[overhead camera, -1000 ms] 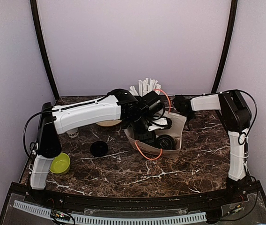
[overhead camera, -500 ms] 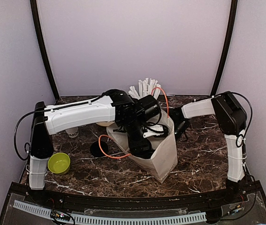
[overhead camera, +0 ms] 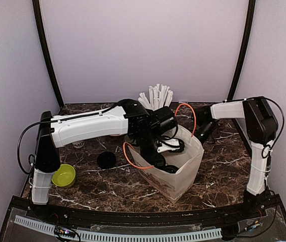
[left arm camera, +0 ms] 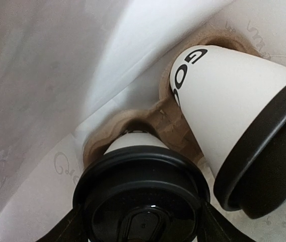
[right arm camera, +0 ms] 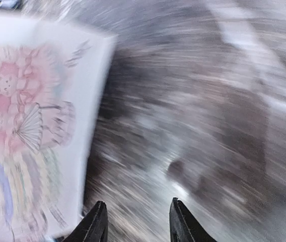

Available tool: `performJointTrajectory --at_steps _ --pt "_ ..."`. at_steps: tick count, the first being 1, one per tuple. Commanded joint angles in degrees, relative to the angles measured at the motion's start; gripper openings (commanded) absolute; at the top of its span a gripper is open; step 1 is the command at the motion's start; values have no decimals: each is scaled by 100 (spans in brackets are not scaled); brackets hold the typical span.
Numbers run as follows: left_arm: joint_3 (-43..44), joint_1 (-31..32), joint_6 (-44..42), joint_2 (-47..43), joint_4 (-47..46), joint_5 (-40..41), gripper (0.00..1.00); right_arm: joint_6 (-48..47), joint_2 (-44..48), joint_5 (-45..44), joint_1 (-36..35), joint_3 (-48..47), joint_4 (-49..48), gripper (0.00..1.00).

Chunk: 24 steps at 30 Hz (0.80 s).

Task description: Pack the takeout coffee

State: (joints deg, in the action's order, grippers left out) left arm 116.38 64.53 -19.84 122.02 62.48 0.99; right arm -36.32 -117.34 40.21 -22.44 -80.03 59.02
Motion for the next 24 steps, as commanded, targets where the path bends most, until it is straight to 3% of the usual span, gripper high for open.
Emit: performJointTrajectory --at_steps 1,8,14,16,21,24 --pt "160 35 139 696 212 -29 0 318 597 -866 595 -300 -62 42" --pt "191 42 250 1206 360 -399 0 136 1100 -1199 927 -474 225 43" --pt "387 76 316 1290 359 -450 6 110 1541 -1132 926 -443 402 43" --pt "518 103 289 1150 365 -474 15 139 1696 -1139 926 -503 463 43" --pt "526 176 213 701 403 -267 58 214 2032 -1074 927 -910 740 47" --pt "568 258 137 405 382 47 73 280 2186 -1026 932 -1062 779 48"
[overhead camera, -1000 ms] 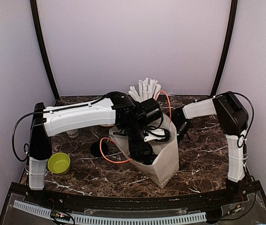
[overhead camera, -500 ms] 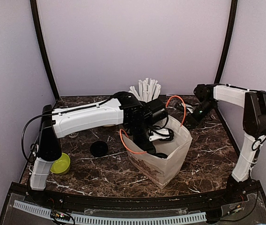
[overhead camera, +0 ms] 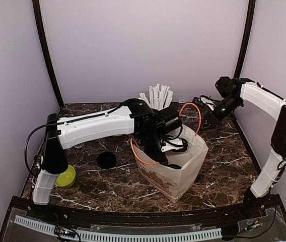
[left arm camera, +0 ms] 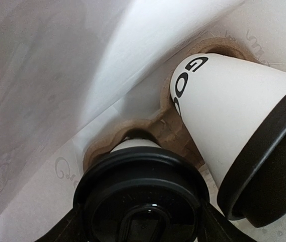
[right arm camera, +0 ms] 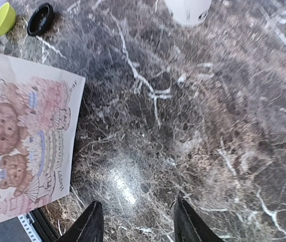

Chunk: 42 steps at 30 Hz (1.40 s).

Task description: Pack the takeout coffee

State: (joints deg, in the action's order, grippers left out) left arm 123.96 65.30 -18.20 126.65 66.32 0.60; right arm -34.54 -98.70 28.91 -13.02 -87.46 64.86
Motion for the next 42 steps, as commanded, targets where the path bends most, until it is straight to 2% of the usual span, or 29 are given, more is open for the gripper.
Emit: performJointTrajectory --at_steps 1,6,10,26,34,37,42 --pt "-132 192 -35 -164 -5 119 78 125 351 100 -14 -358 200 48" --pt "44 235 15 -530 20 369 94 199 361 -31 -13 -461 268 48" --pt "66 253 22 -760 36 522 99 245 358 16 -8 -500 306 48" --pt "514 306 70 -1360 -32 725 99 234 429 134 -8 -528 350 50" --pt "898 317 -118 -1581 -506 946 92 441 820 484 -8 -851 340 50" --pt "939 321 -220 -1663 -722 1099 91 473 1131 966 -10 -1079 409 52" --pt "944 317 -402 -1678 -920 1088 91 171 1608 2333 -65 -1181 707 60"
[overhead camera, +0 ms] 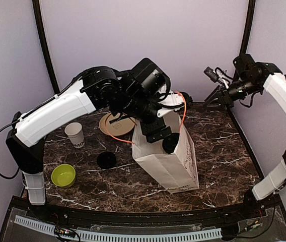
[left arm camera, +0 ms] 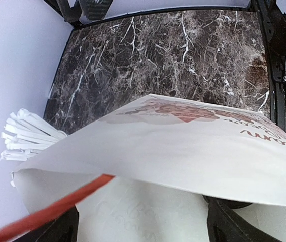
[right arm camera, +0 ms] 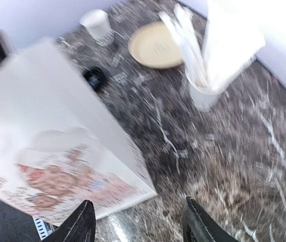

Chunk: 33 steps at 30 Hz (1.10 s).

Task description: Pack the takeout coffee

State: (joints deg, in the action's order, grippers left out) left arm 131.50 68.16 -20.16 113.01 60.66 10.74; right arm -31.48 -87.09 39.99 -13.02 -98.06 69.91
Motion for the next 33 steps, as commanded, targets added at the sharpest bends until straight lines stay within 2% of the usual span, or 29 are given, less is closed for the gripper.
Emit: performJointTrajectory --at_steps 1,8,12,17,20,22,25,33 --pt "191 31 -220 -297 -362 45 91 -166 516 1354 -117 -91 203 61" --pt "227 -22 -96 84 -262 156 89 -561 654 1220 -490 19 475 61" --pt "325 -306 442 283 -139 129 85 -1115 647 1508 -525 22 1072 60" --pt "383 -669 950 592 13 -161 78 -1151 748 1611 -904 120 968 60" --pt "385 -693 971 771 32 -56 78 -655 674 1438 -1218 148 482 58" --pt "385 -709 986 847 33 21 77 82 666 1125 -1398 281 -251 58" --pt "393 -737 1001 893 33 48 77 628 652 848 -1573 385 -1024 58" --pt "455 -752 1008 860 52 22 78 1167 355 937 -1960 77 -1581 53"
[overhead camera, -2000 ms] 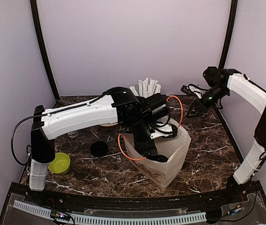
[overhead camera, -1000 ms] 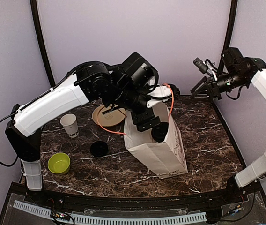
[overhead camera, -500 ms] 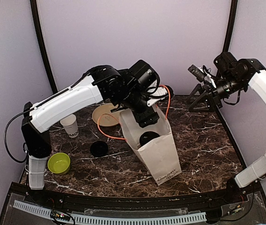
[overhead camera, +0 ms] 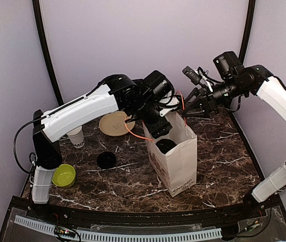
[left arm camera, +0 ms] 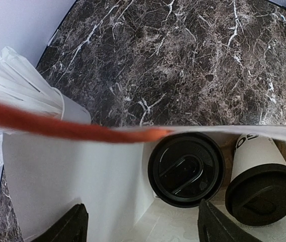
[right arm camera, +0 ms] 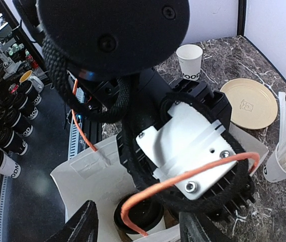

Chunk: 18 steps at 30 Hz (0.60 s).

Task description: Pack the takeout coffee

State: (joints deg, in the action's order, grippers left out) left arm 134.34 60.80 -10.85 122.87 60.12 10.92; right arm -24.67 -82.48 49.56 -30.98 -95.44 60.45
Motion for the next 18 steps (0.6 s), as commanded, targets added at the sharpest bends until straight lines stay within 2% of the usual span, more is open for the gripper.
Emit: performJointTrajectory --at_steps 1,5,10,12,15,18 --pt "171 -15 82 -130 117 10 77 524 -135 -2 -189 -189 -682 51" --pt "158 -15 110 -172 161 0 77 859 -267 -255 -213 -344 -808 30" --pt "-44 -8 247 -502 341 -112 77 531 -196 -784 -179 -498 -484 5" --pt "-204 -2 306 -710 397 -272 77 357 -89 -990 -115 -392 -479 0" --pt "-509 79 170 -1049 299 -476 76 163 -19 -1298 48 -318 -507 0" --pt "-1011 117 52 -1517 -205 -391 77 -65 -13 -1539 248 -311 -618 0"
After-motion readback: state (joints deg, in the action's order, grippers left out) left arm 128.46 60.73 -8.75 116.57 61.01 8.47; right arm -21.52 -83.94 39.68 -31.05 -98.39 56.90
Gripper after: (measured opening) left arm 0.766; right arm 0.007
